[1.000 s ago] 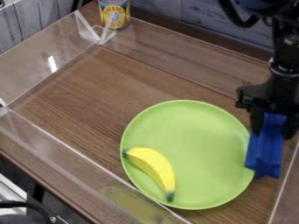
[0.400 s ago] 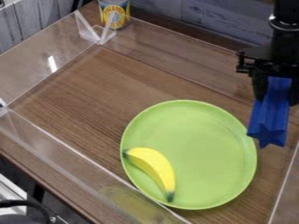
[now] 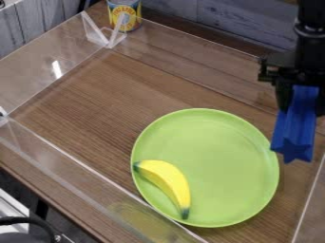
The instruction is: Put the blue object in the green plate
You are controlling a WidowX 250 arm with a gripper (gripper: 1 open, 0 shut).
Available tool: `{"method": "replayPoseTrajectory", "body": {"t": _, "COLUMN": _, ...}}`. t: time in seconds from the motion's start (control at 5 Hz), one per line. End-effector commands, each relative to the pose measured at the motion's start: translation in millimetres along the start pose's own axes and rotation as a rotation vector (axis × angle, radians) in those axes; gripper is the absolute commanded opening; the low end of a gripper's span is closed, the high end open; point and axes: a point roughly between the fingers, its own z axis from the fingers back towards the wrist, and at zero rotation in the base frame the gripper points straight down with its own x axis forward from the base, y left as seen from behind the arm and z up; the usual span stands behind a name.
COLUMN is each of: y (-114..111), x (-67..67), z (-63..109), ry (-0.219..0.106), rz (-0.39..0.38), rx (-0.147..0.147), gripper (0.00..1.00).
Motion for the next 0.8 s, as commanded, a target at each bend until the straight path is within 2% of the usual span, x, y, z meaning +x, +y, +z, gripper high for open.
{"method": "replayPoseTrajectory", "body": {"t": 0.0, "y": -10.7, "x": 0.3, "z": 24.9, "ry": -0.083, "rz": -0.023, "rx": -0.055, "gripper": 0.00}}
{"method": "replayPoseTrajectory", "body": {"t": 0.6, "y": -13.4, "x": -3.1, "z": 25.2, "ry": -0.104, "rz": -0.048, "rx": -0.071, "gripper": 0.00}}
